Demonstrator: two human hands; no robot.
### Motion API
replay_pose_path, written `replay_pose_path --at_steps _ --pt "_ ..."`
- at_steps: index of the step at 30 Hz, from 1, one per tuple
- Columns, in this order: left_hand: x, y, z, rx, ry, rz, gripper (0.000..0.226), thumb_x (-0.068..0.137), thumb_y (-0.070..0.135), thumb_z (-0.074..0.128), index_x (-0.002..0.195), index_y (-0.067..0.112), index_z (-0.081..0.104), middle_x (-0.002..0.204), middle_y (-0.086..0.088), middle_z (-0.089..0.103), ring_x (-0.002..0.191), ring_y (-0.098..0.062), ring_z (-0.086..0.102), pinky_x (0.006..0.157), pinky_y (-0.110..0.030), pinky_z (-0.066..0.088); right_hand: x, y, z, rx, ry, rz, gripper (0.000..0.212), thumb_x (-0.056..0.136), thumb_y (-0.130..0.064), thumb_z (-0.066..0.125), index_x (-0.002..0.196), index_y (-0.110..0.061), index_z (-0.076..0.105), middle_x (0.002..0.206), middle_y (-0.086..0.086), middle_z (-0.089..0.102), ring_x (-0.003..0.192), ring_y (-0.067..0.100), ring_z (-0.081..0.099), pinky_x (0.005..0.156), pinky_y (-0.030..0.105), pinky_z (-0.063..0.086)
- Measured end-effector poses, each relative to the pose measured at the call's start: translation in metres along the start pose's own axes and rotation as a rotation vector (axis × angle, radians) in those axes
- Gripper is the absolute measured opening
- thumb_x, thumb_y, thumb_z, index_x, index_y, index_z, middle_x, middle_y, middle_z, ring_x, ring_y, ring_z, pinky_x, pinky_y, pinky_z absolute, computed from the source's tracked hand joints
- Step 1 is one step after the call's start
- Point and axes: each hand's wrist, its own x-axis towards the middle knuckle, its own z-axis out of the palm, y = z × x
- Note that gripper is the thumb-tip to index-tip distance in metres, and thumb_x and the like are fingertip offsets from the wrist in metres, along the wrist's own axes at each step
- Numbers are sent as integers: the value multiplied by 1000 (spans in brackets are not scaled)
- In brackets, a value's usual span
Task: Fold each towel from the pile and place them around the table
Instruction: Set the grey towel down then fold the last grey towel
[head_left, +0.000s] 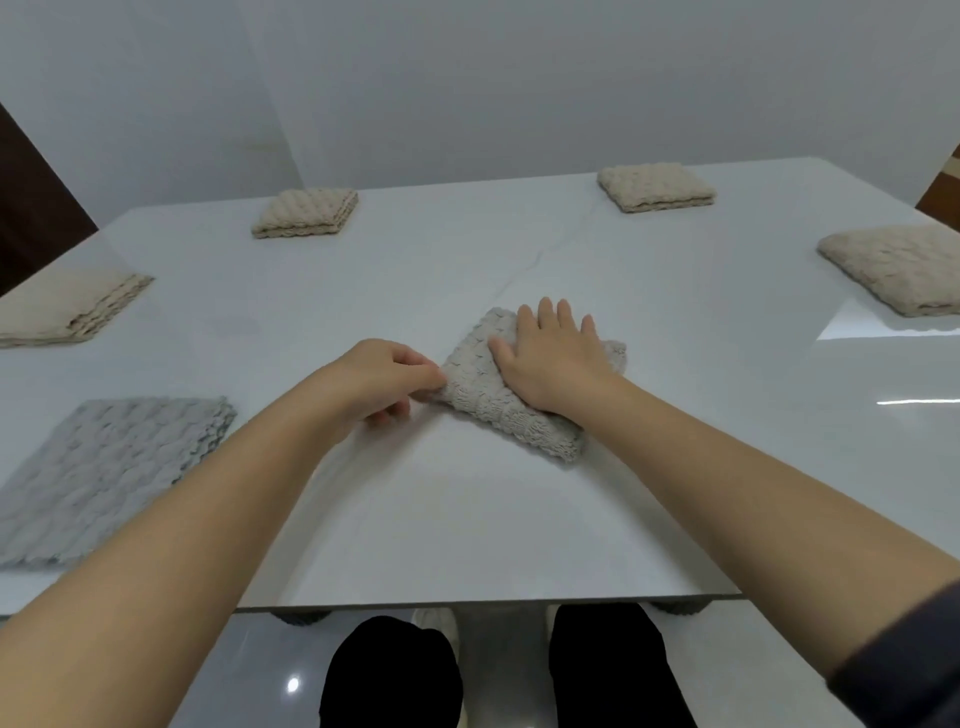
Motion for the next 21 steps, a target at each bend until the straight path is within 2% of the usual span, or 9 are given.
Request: replay_pose_path --at_steps 2,5,8,10,12,14,16,19,21 --pt "0 -2 0 51 24 45 21 84 26 72 101 14 67 87 1 63 63 -13 52 58 -23 40 -1 2 1 29 24 -20 70 101 -52 16 155 -9 10 163 14 4 150 31 -2 120 50 4" --pt "-5 -10 9 333 307 505 27 77 27 77 99 23 62 95 6 57 73 -6 52 68 -24 42 -2 2 1 38 27 -6 69 101 -50 17 156 -9 8 163 14 3 150 31 -1 120 49 5" --pt "-12 -16 21 648 287 1008 24 76 28 73 98 20 65 97 5 59 84 -16 55 70 -31 43 0 0 2 36 24 18 68 102 -49 18 155 -8 8 163 15 3 150 32 -1 120 49 5" --pt "-6 -19 33 856 367 1202 16 80 24 67 95 18 67 93 3 62 82 -20 55 67 -32 38 4 0 1 54 14 31 67 101 -48 20 154 -8 11 162 16 8 149 33 4 119 49 9" --pt "1 -18 43 972 444 1285 8 86 13 61 90 16 67 86 1 62 77 -22 55 66 -32 35 7 2 -3 89 -3 46 64 101 -45 22 152 -7 16 159 17 17 146 34 13 117 50 17" --pt "7 -17 44 1004 521 1288 14 84 4 56 84 14 65 82 -1 61 75 -24 55 66 -35 37 3 5 -7 111 -34 61 64 101 -42 22 154 -8 10 161 16 12 147 34 10 117 50 16" --pt "12 -19 37 925 585 1208 16 82 3 54 85 14 65 90 -2 62 82 -26 57 68 -37 37 -6 9 -9 46 -19 50 66 101 -42 21 156 -11 0 163 14 -3 149 33 -4 120 51 5" --pt "11 -26 32 622 623 873 19 83 7 60 99 17 64 114 -4 56 97 -25 54 76 -36 40 -18 7 -11 -99 143 -182 66 99 -33 26 156 -11 0 163 9 -9 150 27 -12 120 52 -5" --pt "6 -25 35 315 591 546 22 88 19 63 109 18 56 114 0 53 92 -19 57 76 -33 45 -16 3 -11 -102 158 -326 65 98 -27 28 156 -11 3 164 6 -7 150 24 -11 120 49 -5"
